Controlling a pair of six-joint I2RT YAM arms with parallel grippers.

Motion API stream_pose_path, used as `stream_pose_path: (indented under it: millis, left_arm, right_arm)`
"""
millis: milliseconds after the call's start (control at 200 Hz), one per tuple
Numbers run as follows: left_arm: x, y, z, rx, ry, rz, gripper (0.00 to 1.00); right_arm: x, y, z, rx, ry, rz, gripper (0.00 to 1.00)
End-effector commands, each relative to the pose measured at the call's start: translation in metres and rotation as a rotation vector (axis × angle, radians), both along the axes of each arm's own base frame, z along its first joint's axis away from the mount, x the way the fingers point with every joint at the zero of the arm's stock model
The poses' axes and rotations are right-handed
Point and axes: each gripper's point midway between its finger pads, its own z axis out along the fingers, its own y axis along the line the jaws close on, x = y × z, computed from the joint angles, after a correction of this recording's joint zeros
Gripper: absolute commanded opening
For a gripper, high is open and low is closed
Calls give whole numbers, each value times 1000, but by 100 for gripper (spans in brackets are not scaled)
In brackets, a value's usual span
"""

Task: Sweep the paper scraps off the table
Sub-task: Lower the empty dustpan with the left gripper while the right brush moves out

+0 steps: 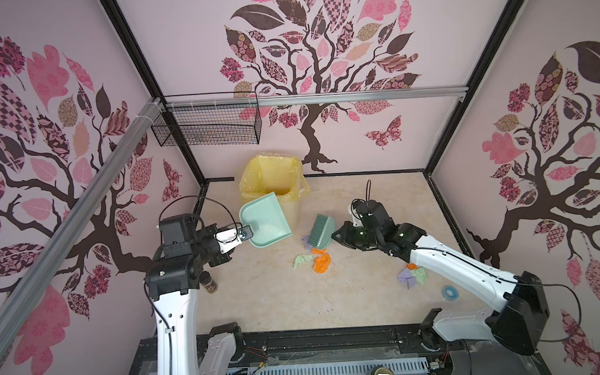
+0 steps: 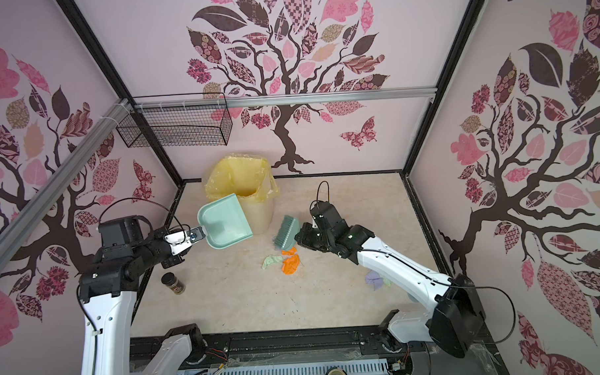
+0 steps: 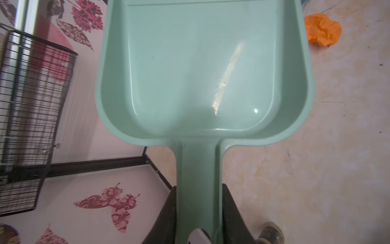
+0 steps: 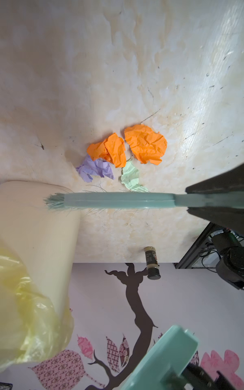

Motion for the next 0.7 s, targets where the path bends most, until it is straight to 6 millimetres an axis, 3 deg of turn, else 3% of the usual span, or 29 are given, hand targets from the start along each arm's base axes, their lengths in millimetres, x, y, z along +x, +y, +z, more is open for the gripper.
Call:
stream_pose_path:
  millis: [0,225,345,520,695]
  left_arm:
    - [-11,-10,-13,-73,27,-9,0]
    - [-14,-12,-29,-87,60,-14,0]
    - [-16,-13,-34,-87,67,-21,0]
    - [-19,-14,-46,-90,88,-26,0]
    - [-24,-15,-63,-86,125,-34,0]
  right_arm:
    - [12,39,18,165,-2,56,0]
    - [27,57,-16,139,75,67,0]
    - [29,60,-44,123,136,73,0]
    - [21,54,-91,105,249,92,0]
    - [8,29,-118,83,310,80,0]
